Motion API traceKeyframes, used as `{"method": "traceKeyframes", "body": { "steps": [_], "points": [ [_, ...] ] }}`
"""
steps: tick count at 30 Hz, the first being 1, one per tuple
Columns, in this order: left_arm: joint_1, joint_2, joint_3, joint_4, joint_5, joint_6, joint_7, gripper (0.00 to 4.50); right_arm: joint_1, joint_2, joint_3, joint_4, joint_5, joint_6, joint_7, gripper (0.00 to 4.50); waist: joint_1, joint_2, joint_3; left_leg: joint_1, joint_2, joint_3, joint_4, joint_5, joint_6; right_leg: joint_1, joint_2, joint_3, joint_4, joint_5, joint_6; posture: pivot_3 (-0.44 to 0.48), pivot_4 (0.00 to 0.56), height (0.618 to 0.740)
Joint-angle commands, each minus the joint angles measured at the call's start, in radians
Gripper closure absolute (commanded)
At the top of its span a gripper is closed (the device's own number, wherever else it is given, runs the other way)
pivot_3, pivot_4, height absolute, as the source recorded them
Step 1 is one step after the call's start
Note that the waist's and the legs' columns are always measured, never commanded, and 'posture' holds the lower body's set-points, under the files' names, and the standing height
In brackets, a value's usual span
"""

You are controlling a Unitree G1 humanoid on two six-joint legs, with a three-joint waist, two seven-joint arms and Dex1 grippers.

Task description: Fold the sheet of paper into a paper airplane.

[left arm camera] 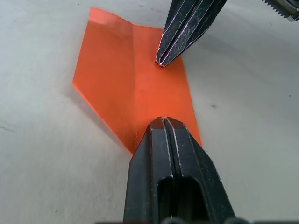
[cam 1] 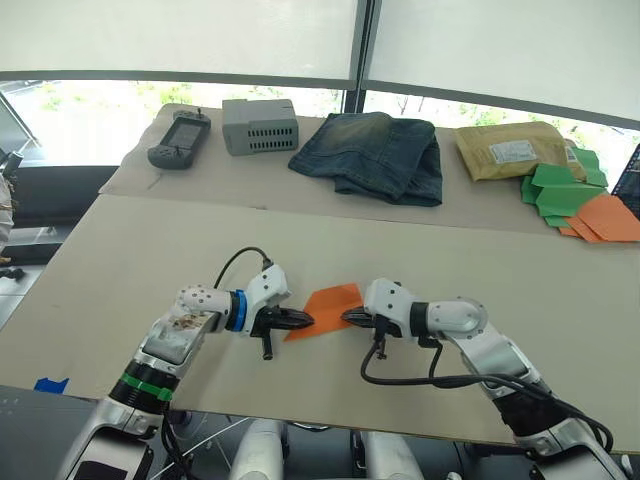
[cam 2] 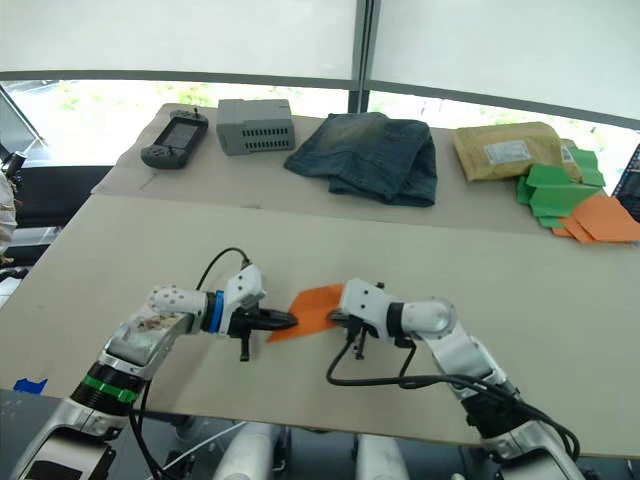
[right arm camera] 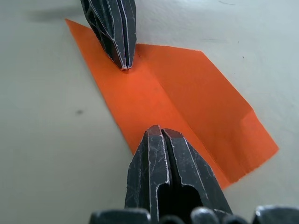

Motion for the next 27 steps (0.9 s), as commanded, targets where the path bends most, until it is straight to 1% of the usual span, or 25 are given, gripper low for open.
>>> {"method": "traceKeyframes", "body": {
  "steps": [1, 5, 10, 14, 15, 16, 18, 20, 22, 25, 27],
  "points": [
    [0.068, 0.011, -0.019, -0.074, 0.001, 0.051, 0.036, 4.48, 0.003, -0.024, -0.029, 0.035, 0.007, 0.048, 0.004, 4.5, -0.002, 0.0, 0.0, 0.0, 0.0, 0.0, 0.0, 0.0, 0.0, 0.0, 0.0, 0.0, 0.0, 0.0, 0.0, 0.0, 0.15, 0.716],
    [0.138, 0.025, -0.009, -0.149, 0.0, 0.1, 0.091, 4.48, -0.015, -0.025, -0.058, 0.033, 0.032, 0.077, 0.007, 4.5, -0.003, 0.0, 0.0, 0.001, 0.001, 0.0, -0.001, 0.0, 0.0, 0.0, 0.0, 0.001, 0.0, 0.0, 0.0, 0.0, 0.15, 0.716],
    [0.197, 0.028, 0.001, -0.205, -0.004, 0.133, 0.149, 4.48, -0.082, -0.035, -0.139, 0.025, 0.167, 0.233, 0.075, 4.5, -0.005, 0.0, 0.0, 0.004, 0.001, 0.0, -0.002, 0.0, 0.0, 0.0, 0.0, 0.002, 0.0, 0.0, 0.0, 0.0, 0.15, 0.716],
    [0.207, 0.025, -0.012, -0.203, 0.006, 0.124, 0.171, 4.5, -0.145, -0.073, -0.133, 0.049, 0.208, 0.301, 0.157, 3.29, -0.005, 0.001, 0.0, 0.004, 0.001, 0.001, -0.003, 0.0, 0.0, 0.0, 0.0, 0.003, 0.0, 0.0, 0.0, 0.0, 0.15, 0.716],
    [0.208, 0.022, -0.015, -0.203, 0.009, 0.123, 0.178, 4.5, -0.173, -0.075, -0.132, 0.066, 0.211, 0.306, 0.168, 2.88, -0.005, 0.001, 0.0, 0.005, 0.001, 0.001, -0.003, 0.0, 0.0, 0.0, 0.0, 0.003, 0.0, 0.0, -0.001, 0.0, 0.15, 0.716],
    [0.209, 0.019, -0.018, -0.204, 0.01, 0.122, 0.184, 4.5, -0.191, -0.077, -0.132, 0.079, 0.211, 0.306, 0.174, 2.58, -0.005, 0.001, 0.0, 0.005, 0.001, 0.002, -0.003, 0.0, 0.0, 0.0, 0.0, 0.003, 0.0, 0.0, -0.001, 0.0, 0.15, 0.716],
    [0.209, 0.014, -0.026, -0.204, 0.023, 0.088, 0.194, 4.5, -0.245, -0.068, -0.126, 0.146, 0.212, 0.325, 0.187, 1.82, -0.005, 0.001, -0.001, 0.005, 0.001, 0.002, -0.003, 0.0, 0.0, 0.0, 0.0, 0.003, 0.0, 0.0, -0.001, 0.0, 0.15, 0.716],
    [0.206, 0.012, -0.036, -0.202, 0.031, 0.064, 0.197, 4.5, -0.287, -0.063, -0.115, 0.208, 0.224, 0.35, 0.224, 1.23, -0.003, 0.001, -0.001, 0.005, 0.001, 0.003, -0.003, 0.0, 0.0, 0.0, 0.0, 0.003, 0.0, 0.0, -0.001, 0.0, 0.15, 0.716],
    [0.202, 0.008, -0.04, -0.197, 0.031, 0.059, 0.201, 4.5, -0.322, -0.056, -0.104, 0.273, 0.224, 0.358, 0.253, 1.23, -0.001, 0.001, -0.001, 0.005, 0.001, 0.003, -0.003, 0.0, 0.0, 0.0, 0.0, 0.003, 0.0, 0.0, -0.001, 0.0, 0.15, 0.716],
    [0.191, 0.002, -0.046, -0.184, 0.033, 0.049, 0.207, 4.5, -0.386, -0.037, -0.064, 0.425, 0.172, 0.287, 0.293, 1.23, -0.001, 0.001, -0.001, 0.004, 0.001, 0.003, -0.003, 0.0, 0.0, 0.0, -0.001, 0.003, -0.001, 0.0, -0.001, 0.0, 0.15, 0.716],
    [0.186, -0.005, -0.05, -0.178, 0.033, 0.045, 0.212, 4.5, -0.42, -0.006, -0.055, 0.497, 0.191, 0.275, 0.35, 1.23, -0.002, 0.001, -0.001, 0.004, 0.0, 0.004, -0.003, 0.0, 0.0, 0.0, -0.001, 0.004, -0.001, 0.0, 0.0, 0.0, 0.15, 0.716]
  ]
}}
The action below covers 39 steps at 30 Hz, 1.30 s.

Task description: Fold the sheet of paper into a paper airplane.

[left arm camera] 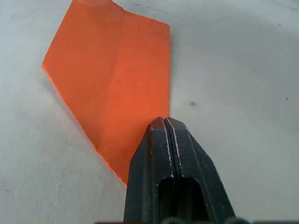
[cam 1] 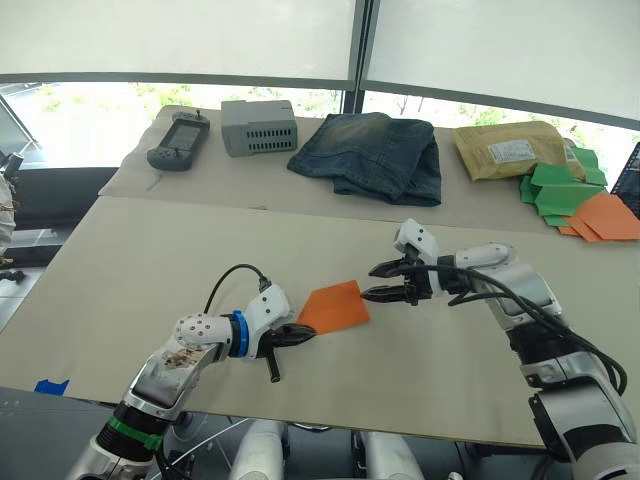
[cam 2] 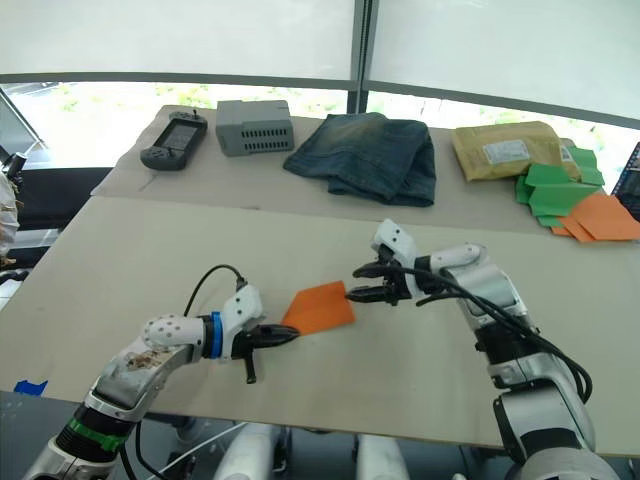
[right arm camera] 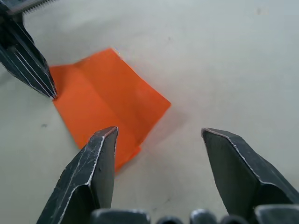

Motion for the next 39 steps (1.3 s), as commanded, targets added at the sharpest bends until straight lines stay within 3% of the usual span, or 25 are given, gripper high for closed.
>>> {"method": "traceKeyframes", "body": {
  "steps": [1, 11, 12, 20, 26, 29, 39],
  "points": [
    [0.007, -0.009, -0.043, 0.047, 0.034, 0.009, 0.023, 4.5, -0.063, 0.044, 0.003, 0.1, 0.031, -0.03, 0.102, 1.23, -0.002, 0.0, 0.0, 0.0, 0.0, 0.0, 0.0, 0.0, 0.0, 0.0, 0.0, 0.0, 0.0, 0.0, 0.0, 0.0, 0.15, 0.716],
    [-0.003, 0.039, -0.033, 0.098, 0.038, -0.04, -0.012, 4.5, -0.104, 0.1, -0.02, 0.186, 0.037, -0.099, 0.173, 1.23, -0.006, 0.001, 0.0, 0.0, 0.0, 0.0, 0.0, 0.0, 0.0, -0.001, 0.001, 0.0, 0.001, 0.0, 0.0, 0.0, 0.15, 0.716],
    [-0.006, 0.04, -0.033, 0.103, 0.038, -0.043, -0.013, 4.5, -0.103, 0.095, -0.017, 0.179, 0.035, -0.101, 0.177, 1.74, -0.007, 0.001, 0.0, 0.0, 0.001, 0.0, 0.0, 0.0, 0.0, -0.001, 0.001, 0.0, 0.001, 0.0, 0.0, 0.0, 0.15, 0.716],
    [-0.028, 0.04, -0.032, 0.129, 0.034, -0.056, -0.031, 4.5, -0.038, 0.067, -0.031, 0.031, 0.059, -0.096, 0.181, 4.48, -0.011, 0.002, 0.0, 0.001, 0.001, 0.001, 0.0, 0.0, 0.0, -0.001, 0.001, 0.0, 0.002, 0.001, 0.0, 0.0, 0.15, 0.716],
    [-0.05, 0.044, -0.03, 0.156, 0.035, -0.071, -0.053, 4.5, 0.099, 0.065, -0.056, -0.139, 0.037, -0.276, 0.128, 4.48, -0.008, 0.002, 0.0, 0.001, 0.001, 0.001, 0.0, 0.0, 0.0, -0.001, 0.001, 0.0, 0.002, 0.0, 0.0, 0.0, 0.15, 0.716],
    [-0.064, 0.043, -0.009, 0.169, 0.021, -0.089, -0.064, 4.5, 0.181, 0.068, -0.075, -0.2, 0.009, -0.454, 0.076, 4.48, -0.008, 0.002, -0.001, 0.001, 0.001, 0.001, 0.0, 0.0, 0.0, -0.001, 0.001, 0.0, 0.002, 0.0, 0.0, 0.0, 0.15, 0.716],
    [-0.114, 0.063, 0.064, 0.203, -0.061, -0.107, -0.154, 4.5, 0.253, 0.03, -0.081, -0.091, -0.257, -1.126, -0.19, 4.48, -0.018, 0.002, 0.0, 0.0, 0.001, 0.002, -0.001, 0.0, 0.0, -0.002, 0.002, 0.0, 0.002, 0.0, 0.0, 0.0, 0.15, 0.716]
  ]
}}
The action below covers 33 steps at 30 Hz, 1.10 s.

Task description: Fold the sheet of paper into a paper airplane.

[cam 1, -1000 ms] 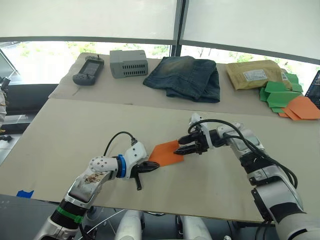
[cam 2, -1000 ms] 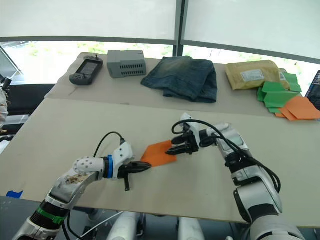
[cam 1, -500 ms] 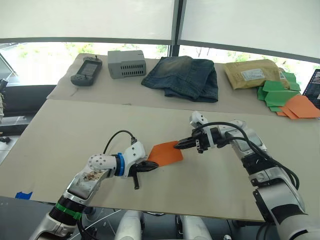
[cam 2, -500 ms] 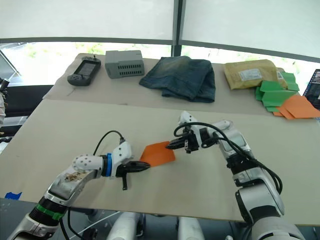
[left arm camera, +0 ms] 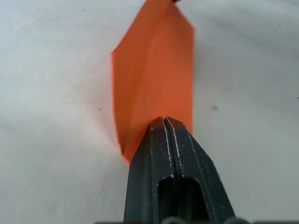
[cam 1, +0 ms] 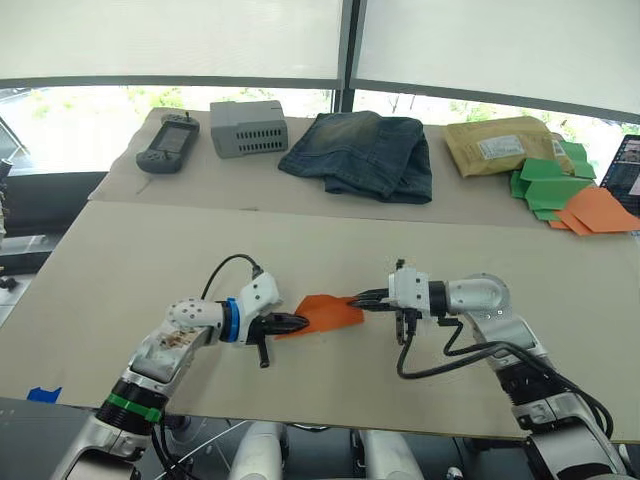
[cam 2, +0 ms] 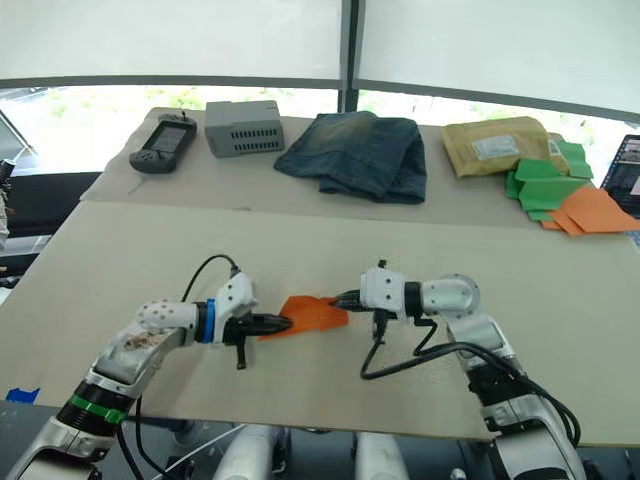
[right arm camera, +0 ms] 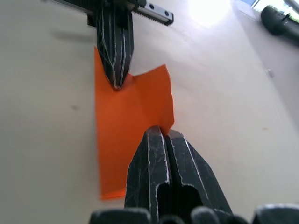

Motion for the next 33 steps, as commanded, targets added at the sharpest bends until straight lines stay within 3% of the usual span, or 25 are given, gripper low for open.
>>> {"method": "traceKeyframes", "body": {
  "steps": [1, 6, 11, 18, 33],
  "points": [
    [-0.017, 0.02, 0.018, 0.012, -0.012, -0.004, -0.033, 4.5, -0.015, -0.019, -0.018, 0.056, -0.114, -0.204, -0.134, 4.48, 0.0, 0.0, 0.0, 0.0, 0.0, 0.0, 0.0, 0.0, 0.0, 0.0, 0.0, 0.0, 0.0, 0.0, 0.0, 0.0, 0.15, 0.716],
    [-0.022, 0.026, 0.024, 0.017, -0.012, -0.003, -0.052, 4.5, -0.005, -0.046, 0.031, 0.169, -0.301, -0.437, -0.294, 4.48, 0.002, 0.0, 0.0, -0.001, -0.001, 0.001, 0.0, 0.0, 0.0, 0.0, -0.001, 0.001, -0.001, 0.0, 0.0, 0.0, 0.15, 0.716],
    [-0.016, 0.038, 0.04, 0.013, -0.016, 0.001, -0.062, 4.5, 0.015, -0.09, 0.048, 0.203, -0.357, -0.542, -0.38, 4.48, 0.0, 0.0, 0.001, 0.0, -0.001, 0.002, 0.0, 0.0, 0.0, 0.0, -0.001, 0.002, 0.0, 0.0, 0.0, 0.0, 0.15, 0.716],
    [-0.017, 0.051, 0.042, 0.017, -0.01, -0.004, -0.078, 4.5, 0.05, -0.132, 0.066, 0.202, -0.401, -0.644, -0.474, 4.48, -0.006, -0.001, 0.001, 0.0, -0.001, 0.002, 0.0, 0.0, 0.0, 0.0, -0.001, 0.002, 0.0, 0.0, 0.0, 0.0, 0.15, 0.716],
    [-0.061, 0.031, -0.003, 0.033, 0.021, -0.018, -0.08, 4.5, 0.129, -0.156, 0.078, 0.152, -0.723, -0.78, -0.775, 4.48, -0.007, -0.001, 0.001, 0.001, 0.0, 0.002, 0.0, 0.0, 0.0, 0.001, 0.0, 0.002, 0.0, 0.0, 0.0, 0.0, 0.15, 0.716]
  ]
}}
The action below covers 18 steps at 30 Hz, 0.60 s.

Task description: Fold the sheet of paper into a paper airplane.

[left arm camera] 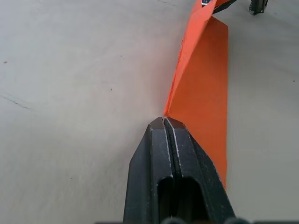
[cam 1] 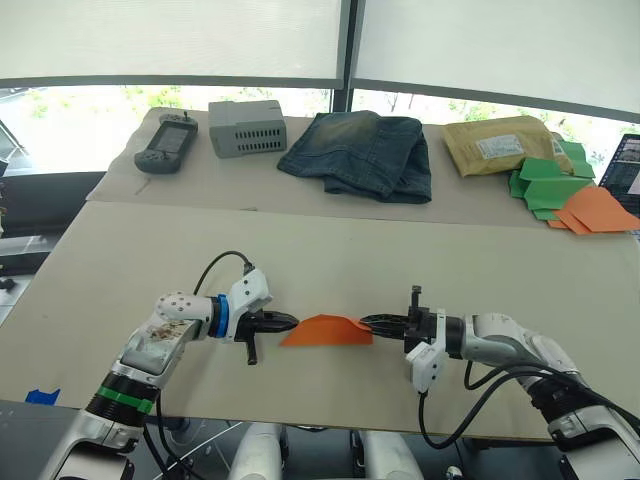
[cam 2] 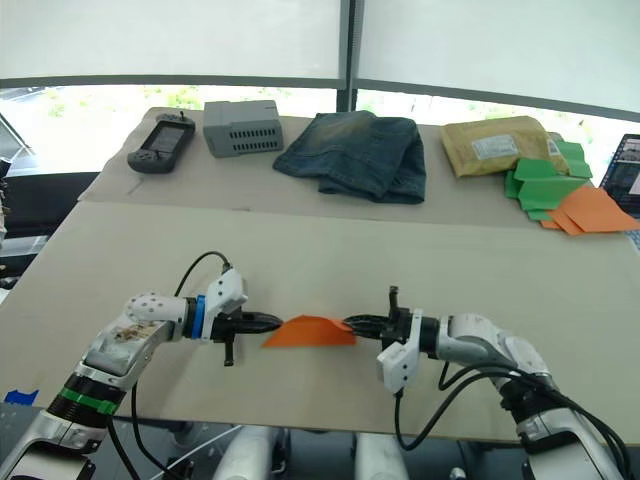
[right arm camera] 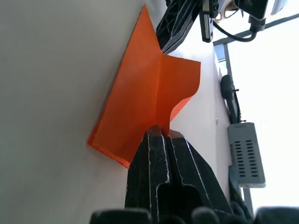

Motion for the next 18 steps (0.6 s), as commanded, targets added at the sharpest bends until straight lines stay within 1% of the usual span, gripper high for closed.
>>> {"method": "traceKeyframes", "body": {
  "steps": [1, 4, 7, 10, 13, 15, 18],
  "points": [
    [-0.025, 0.003, -0.003, -0.003, 0.009, -0.018, -0.012, 4.5, 0.031, -0.012, 0.037, -0.008, -0.085, -0.032, -0.047, 4.48, -0.001, 0.0, 0.0, 0.0, 0.0, 0.0, 0.0, 0.0, 0.0, 0.0, 0.0, 0.0, 0.0, 0.0, 0.0, 0.0, 0.15, 0.716],
    [-0.034, -0.003, -0.007, 0.007, 0.014, -0.024, -0.012, 4.5, 0.034, -0.026, 0.067, -0.005, -0.109, -0.044, -0.056, 4.48, 0.0, -0.001, 0.0, 0.001, 0.0, 0.0, 0.0, 0.0, 0.0, 0.001, 0.0, 0.0, 0.0, 0.0, 0.0, 0.0, 0.15, 0.716],
    [-0.074, -0.029, 0.012, 0.036, 0.004, -0.02, 0.003, 4.5, 0.02, -0.038, 0.118, 0.017, -0.117, -0.037, -0.024, 4.48, 0.002, -0.002, -0.001, 0.001, -0.001, 0.0, 0.0, 0.0, 0.0, 0.002, 0.0, 0.0, 0.0, 0.0, 0.0, 0.0, 0.15, 0.716],
    [-0.122, -0.064, 0.045, 0.043, -0.035, 0.011, 0.013, 4.5, -0.004, -0.045, 0.154, 0.027, -0.11, -0.028, -0.004, 4.48, 0.005, -0.008, -0.004, 0.001, -0.001, -0.002, 0.001, 0.0, 0.0, 0.003, 0.0, -0.001, 0.0, -0.001, 0.001, 0.0, 0.15, 0.716],
    [-0.165, -0.099, 0.071, 0.031, -0.084, 0.047, 0.021, 4.5, -0.026, -0.053, 0.182, 0.037, -0.076, -0.014, 0.034, 4.48, 0.004, -0.011, -0.006, 0.002, 0.0, -0.002, 0.001, 0.0, 0.0, 0.004, 0.0, -0.001, -0.001, -0.001, 0.0, 0.0, 0.15, 0.716],
    [-0.179, -0.11, 0.056, 0.002, -0.098, 0.068, 0.008, 4.5, -0.042, -0.057, 0.197, 0.045, -0.064, -0.006, 0.055, 4.48, 0.005, -0.012, -0.007, 0.003, -0.001, -0.002, 0.001, 0.0, 0.0, 0.005, 0.0, -0.001, -0.001, -0.001, 0.001, 0.0, 0.15, 0.716],
    [-0.171, -0.105, 0.011, -0.035, -0.084, 0.077, -0.012, 4.5, -0.057, -0.063, 0.206, 0.057, -0.055, -0.003, 0.07, 4.48, 0.007, -0.013, -0.007, 0.004, -0.001, -0.003, 0.001, 0.0, 0.0, 0.008, 0.0, -0.002, -0.001, -0.001, 0.001, 0.0, 0.15, 0.716]
  ]
}}
